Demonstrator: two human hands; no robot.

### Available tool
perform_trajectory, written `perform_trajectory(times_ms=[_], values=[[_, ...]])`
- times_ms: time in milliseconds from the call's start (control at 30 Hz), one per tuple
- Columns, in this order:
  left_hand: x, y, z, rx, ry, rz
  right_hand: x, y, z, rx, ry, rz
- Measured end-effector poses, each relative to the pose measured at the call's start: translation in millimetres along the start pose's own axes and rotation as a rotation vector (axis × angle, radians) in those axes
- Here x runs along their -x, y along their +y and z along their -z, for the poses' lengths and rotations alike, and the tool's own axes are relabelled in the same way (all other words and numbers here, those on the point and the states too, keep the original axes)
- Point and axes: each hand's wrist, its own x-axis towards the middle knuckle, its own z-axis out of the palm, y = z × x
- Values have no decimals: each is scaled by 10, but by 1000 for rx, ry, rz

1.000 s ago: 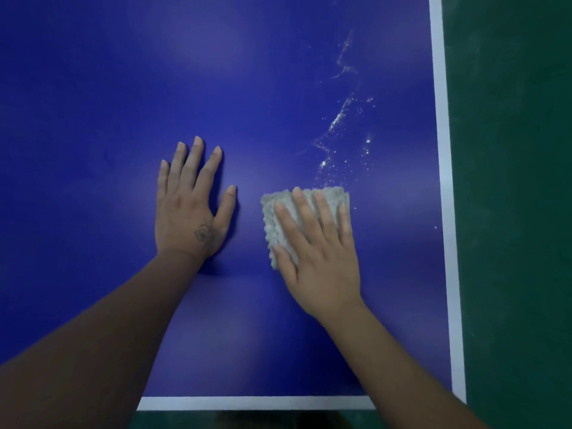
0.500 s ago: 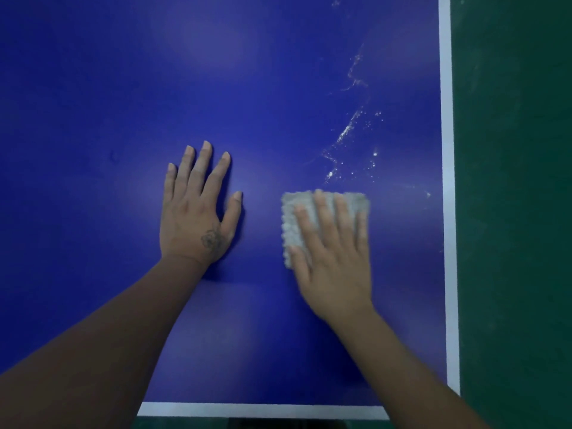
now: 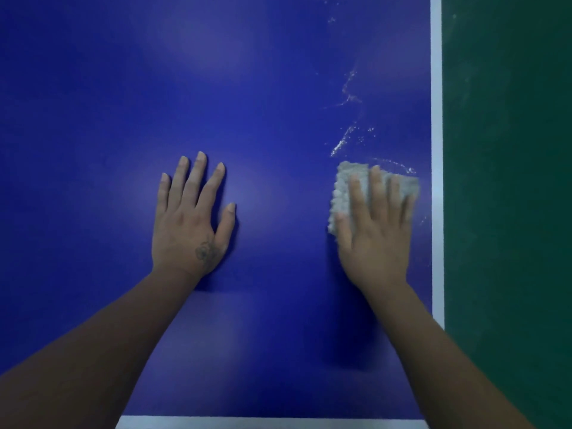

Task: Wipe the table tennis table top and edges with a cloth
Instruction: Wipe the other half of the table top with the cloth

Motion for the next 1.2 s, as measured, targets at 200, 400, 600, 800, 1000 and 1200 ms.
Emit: perform_trajectory(times_ms=[200,400,600,800,1000,1200], values=[[-14,-13,-10,9,12,-9,-420,-741,-131,-84,21,305],[-25,-25,-1,13,-11,-7,-793,20,-69,-26,81,94],[-29,-11,4,9,-40,1,-639,-62,18,-6,43,-42],[-28,-17,-4,13,-48,5,-1094,-782,-115,-83,68,287],[-20,-36,-6,21,-52,4,-1403,-54,-44,-7,113,86],[-28,-36,-9,31,-66,0,-1432,-415,-28,11,86,33]])
